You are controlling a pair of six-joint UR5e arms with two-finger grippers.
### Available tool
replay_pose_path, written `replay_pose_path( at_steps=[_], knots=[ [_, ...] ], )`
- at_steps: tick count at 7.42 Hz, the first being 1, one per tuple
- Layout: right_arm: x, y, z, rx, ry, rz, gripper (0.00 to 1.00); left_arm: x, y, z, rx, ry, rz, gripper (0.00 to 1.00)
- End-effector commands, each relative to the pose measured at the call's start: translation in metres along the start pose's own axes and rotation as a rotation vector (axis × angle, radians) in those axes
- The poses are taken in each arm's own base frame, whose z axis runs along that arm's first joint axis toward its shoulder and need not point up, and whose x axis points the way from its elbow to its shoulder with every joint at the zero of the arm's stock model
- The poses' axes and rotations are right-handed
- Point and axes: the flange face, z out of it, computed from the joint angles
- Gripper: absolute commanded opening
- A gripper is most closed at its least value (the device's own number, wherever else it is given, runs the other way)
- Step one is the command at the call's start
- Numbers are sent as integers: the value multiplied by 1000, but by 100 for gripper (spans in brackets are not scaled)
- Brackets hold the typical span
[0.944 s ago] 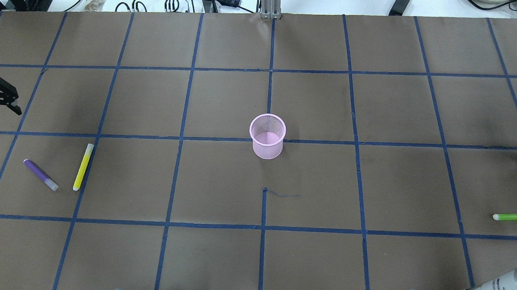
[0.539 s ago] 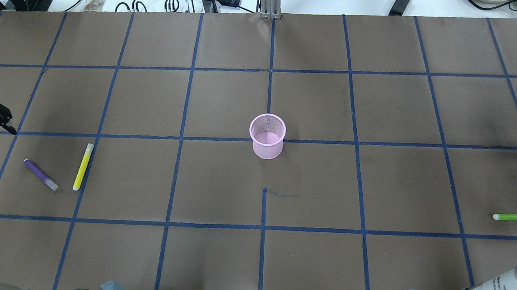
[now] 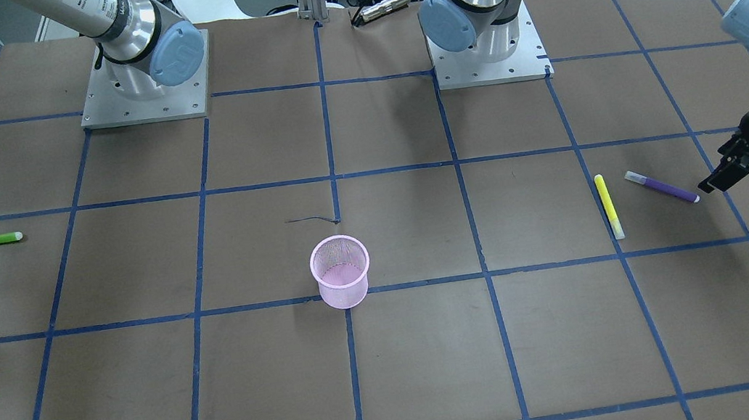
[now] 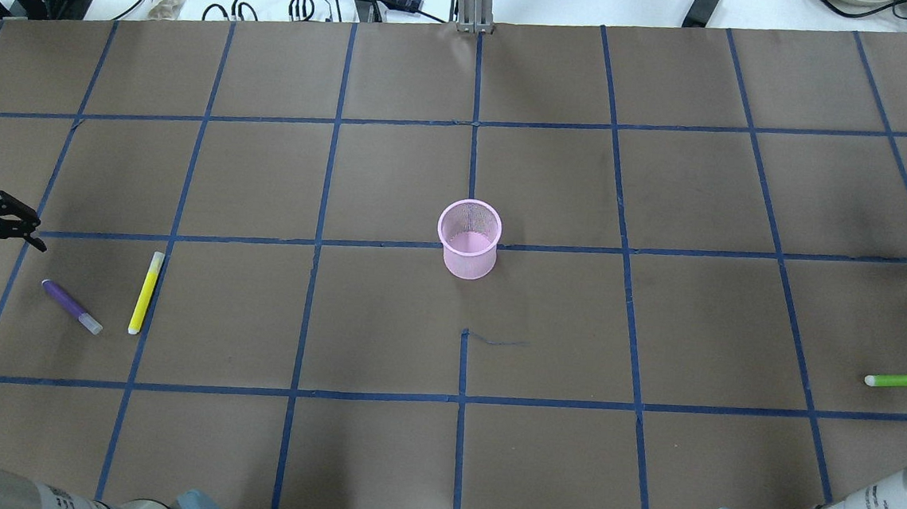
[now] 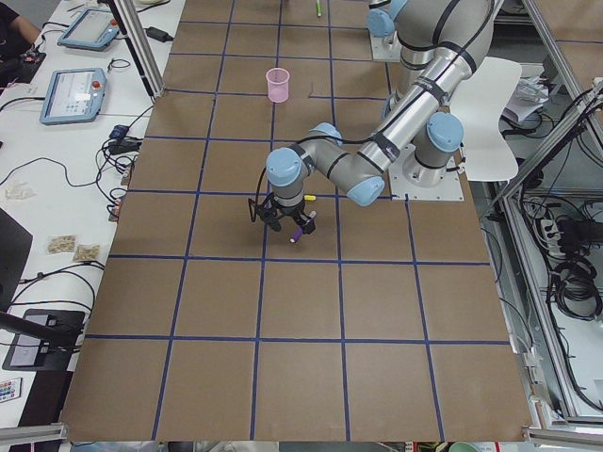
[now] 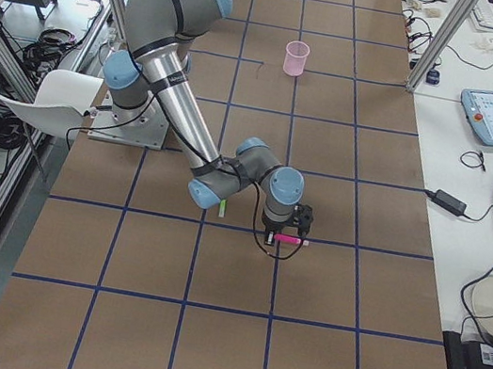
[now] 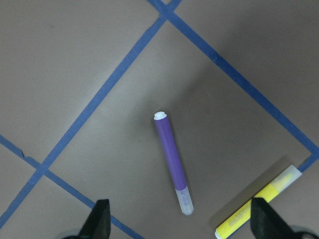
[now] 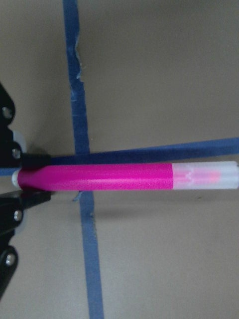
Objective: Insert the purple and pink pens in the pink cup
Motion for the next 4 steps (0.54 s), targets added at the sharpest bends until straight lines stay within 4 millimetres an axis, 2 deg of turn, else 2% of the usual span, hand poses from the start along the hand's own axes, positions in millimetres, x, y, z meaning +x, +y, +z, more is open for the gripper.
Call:
replay_pose_path(
  at_steps=[1, 2, 3, 4],
  knots=[
    [-7, 1, -29, 24, 8, 17, 0, 0, -2, 33, -5, -5, -5, 100],
    [-34, -1, -52, 12, -25, 124, 0, 0, -6, 44, -17, -5, -5, 93],
    [-90, -18, -80, 31, -36, 150, 0, 0, -7, 51, -23, -5, -4, 93],
    [-151, -27, -104, 17, -52, 207, 0, 1, -9, 55, -31, -5, -1, 86]
  ],
)
